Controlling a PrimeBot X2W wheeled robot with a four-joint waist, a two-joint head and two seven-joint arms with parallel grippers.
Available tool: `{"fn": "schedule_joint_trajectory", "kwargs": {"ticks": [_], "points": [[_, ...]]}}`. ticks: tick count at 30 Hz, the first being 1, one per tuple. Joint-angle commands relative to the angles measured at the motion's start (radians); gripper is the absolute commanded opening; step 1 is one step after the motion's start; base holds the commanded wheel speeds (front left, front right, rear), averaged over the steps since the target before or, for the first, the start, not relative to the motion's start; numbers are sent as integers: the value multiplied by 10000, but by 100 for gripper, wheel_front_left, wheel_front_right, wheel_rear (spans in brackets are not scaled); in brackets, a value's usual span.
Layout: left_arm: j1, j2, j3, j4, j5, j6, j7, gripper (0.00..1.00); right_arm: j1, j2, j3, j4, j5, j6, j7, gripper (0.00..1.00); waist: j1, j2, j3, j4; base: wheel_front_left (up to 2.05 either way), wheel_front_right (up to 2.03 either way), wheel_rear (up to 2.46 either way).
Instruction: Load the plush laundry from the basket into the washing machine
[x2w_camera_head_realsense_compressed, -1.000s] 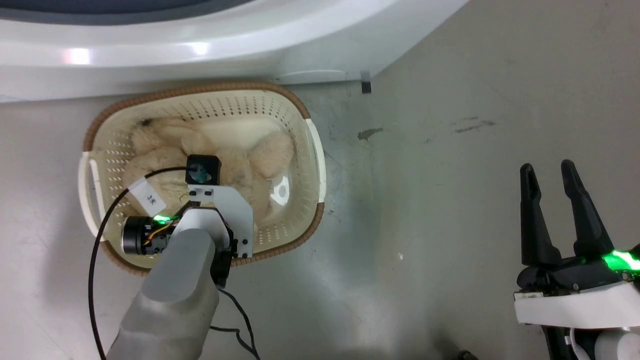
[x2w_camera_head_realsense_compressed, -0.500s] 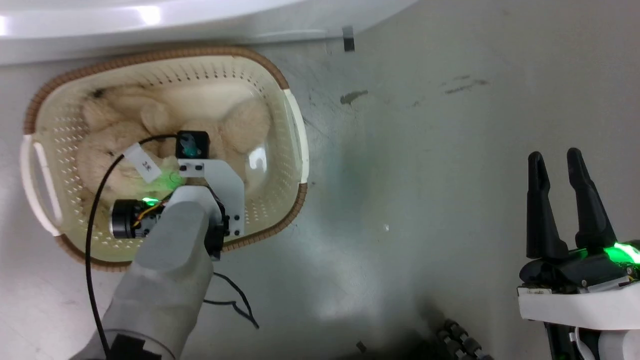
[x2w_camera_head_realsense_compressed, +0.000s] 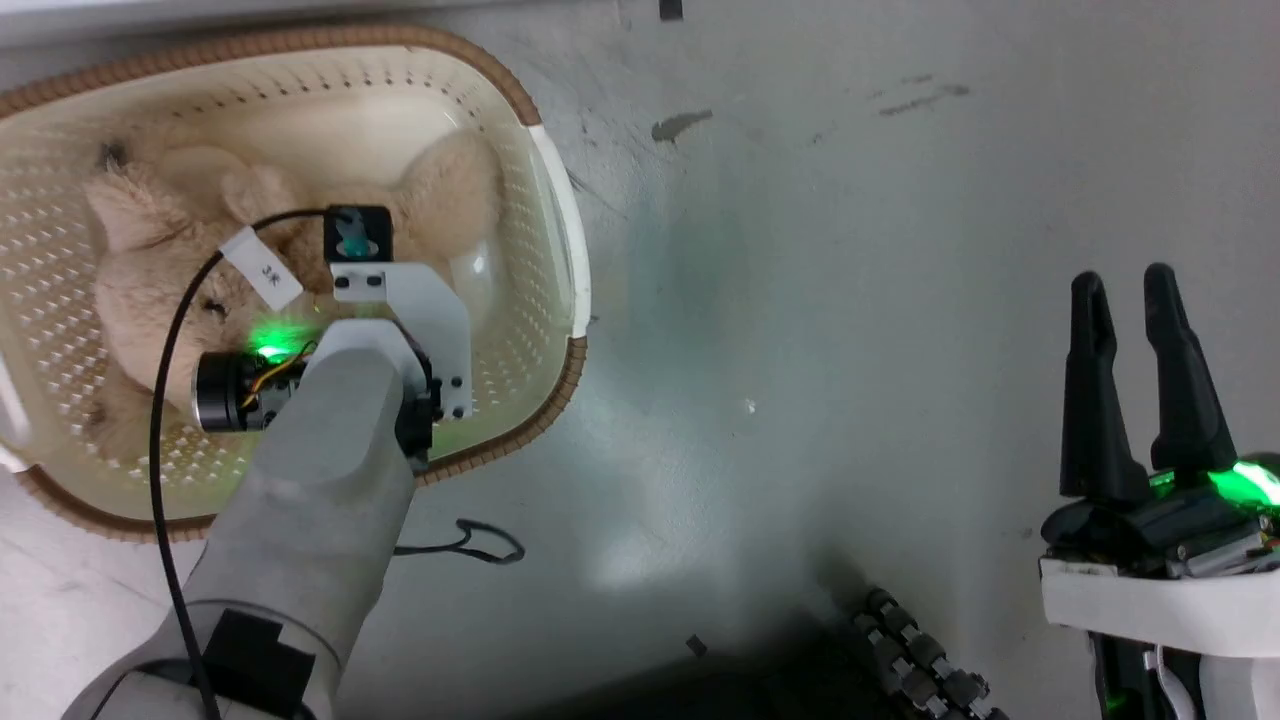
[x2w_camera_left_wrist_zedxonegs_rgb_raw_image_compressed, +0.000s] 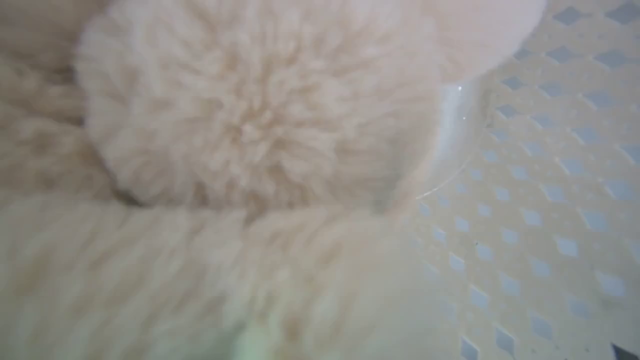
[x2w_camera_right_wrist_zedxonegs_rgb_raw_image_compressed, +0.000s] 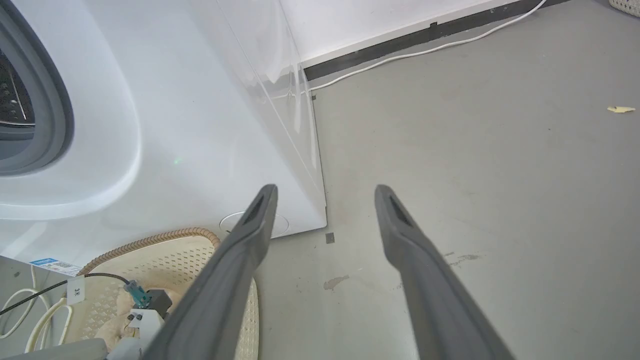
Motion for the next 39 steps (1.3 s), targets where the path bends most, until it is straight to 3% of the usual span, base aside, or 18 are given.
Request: {"fn": "schedule_joint_trajectory", "kwargs": {"ticks": [1,7,13,19,20,24,30,39], "points": [[-274,128,-110,370,-212,-42,-88,0,-276,-4,58,-67,191,8,-131,100,0,-1,193,-97,0,0,0],[-309,-48,-259,839,-645,-187,-330,0,-524,-4,181,46,463,8,-247,100,0,-1,133,-115,0,0,0],[260,-342,-146,684,-992,-547,-906,0,-574,-4,247,442,428,8,-247,100,0,-1,-831,137,0,0,0],[816,-523,-119,489,-1267,-994,-1574,0,-444,-4,150,716,262,8,-247,100,0,-1,-2101,633,0,0,0],[1098,-621,-136,300,-1415,-1273,-1976,0,-283,-4,68,838,104,8,-247,100,0,-1,-2775,984,0,0,0],[1566,-727,-222,-36,-1658,-1639,-2475,0,2,-4,-6,1015,-189,8,-247,100,0,-1,-3759,1494,0,0,0],[2570,-769,-219,-639,-2296,-2019,-3293,0,528,-4,-109,1275,-551,8,-247,100,0,-1,-5255,2073,0,0,0],[4125,-774,-497,-2214,-3044,-2031,-5035,0,1466,-4,-346,1556,-879,8,-247,100,0,-1,-7161,2693,0,0,0]]}}
